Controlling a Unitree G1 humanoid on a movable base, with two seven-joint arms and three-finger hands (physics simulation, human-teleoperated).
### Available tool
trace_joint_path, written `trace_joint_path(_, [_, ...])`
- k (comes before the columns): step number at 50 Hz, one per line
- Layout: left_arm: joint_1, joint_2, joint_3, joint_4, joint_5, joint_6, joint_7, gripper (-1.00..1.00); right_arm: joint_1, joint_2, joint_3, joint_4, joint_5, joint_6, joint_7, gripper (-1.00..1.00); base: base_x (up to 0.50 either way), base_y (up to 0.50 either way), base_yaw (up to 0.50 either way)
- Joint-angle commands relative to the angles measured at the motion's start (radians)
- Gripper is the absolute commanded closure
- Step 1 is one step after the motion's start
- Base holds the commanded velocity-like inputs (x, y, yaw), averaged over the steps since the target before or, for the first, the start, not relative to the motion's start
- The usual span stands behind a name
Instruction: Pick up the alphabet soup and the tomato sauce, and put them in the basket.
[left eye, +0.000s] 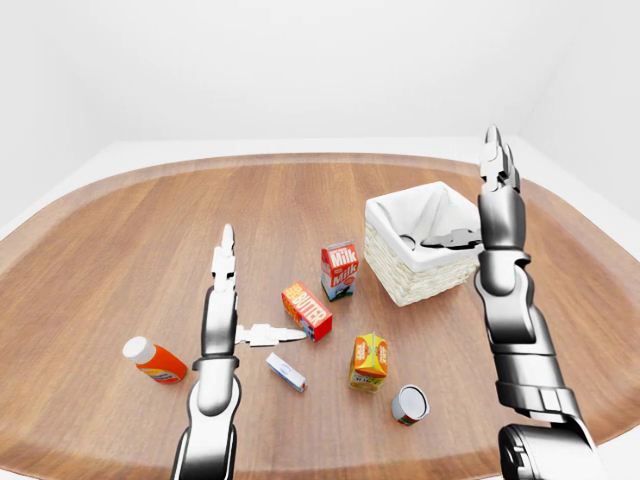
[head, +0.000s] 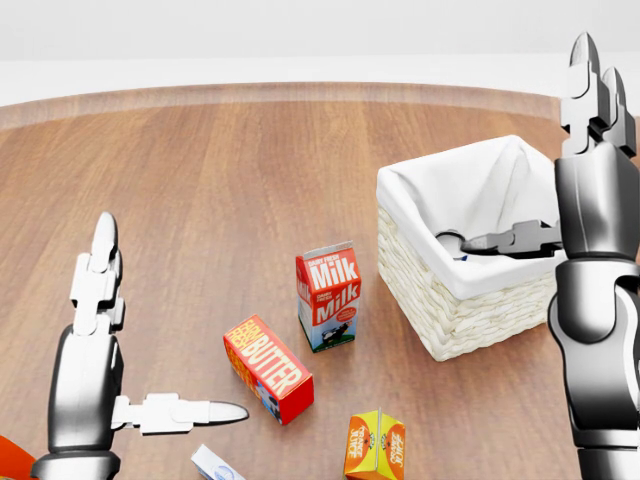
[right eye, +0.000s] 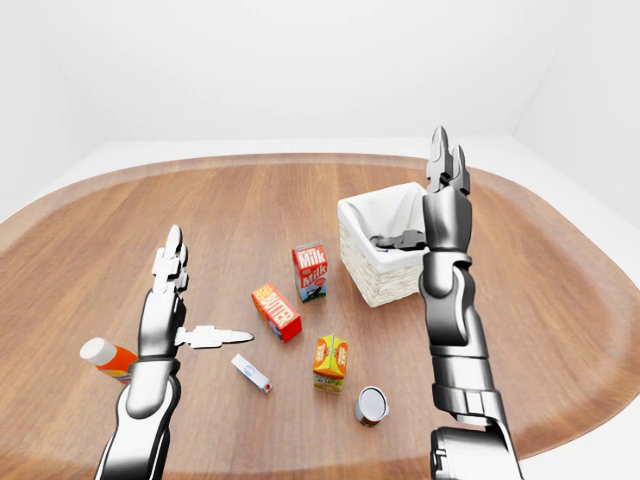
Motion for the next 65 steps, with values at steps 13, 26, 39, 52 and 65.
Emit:
trace_joint_path(13, [0.004, 0.0, 0.001, -0.008, -0.004, 0.0, 0.0, -1.0, 0.167, 0.055, -0.029, -0.228, 0.059, 0.0, 0.078, -1.0, 0.0, 0.0, 0.0])
trace_joint_path(26, [0.004, 0.0, 0.001, -0.008, -0.004, 0.0, 0.0, -1.0, 0.253, 0.089, -0.038, -0.305, 0.082, 0.0, 0.104, -1.0, 0.0, 0.0, 0.0])
trace_joint_path(39, [0.004, 0.0, 0.001, -0.008, -0.004, 0.0, 0.0, -1.0, 0.335, 0.124, -0.036, -0.306, 0.087, 0.0, 0.103, -1.0, 0.0, 0.0, 0.0])
trace_joint_path(52, [0.006, 0.001, 0.002, 0.003, -0.003, 0.0, 0.004, -1.0, 0.421, 0.152, -0.036, -0.274, 0.068, 0.0, 0.085, -1.0, 0.0, 0.0, 0.0])
trace_joint_path(65, [0.007, 0.001, 0.004, 0.016, -0.003, 0.0, 0.006, -1.0, 0.484, 0.177, -0.045, -0.356, 0.101, 0.0, 0.127, -1.0, 0.0, 0.0, 0.0])
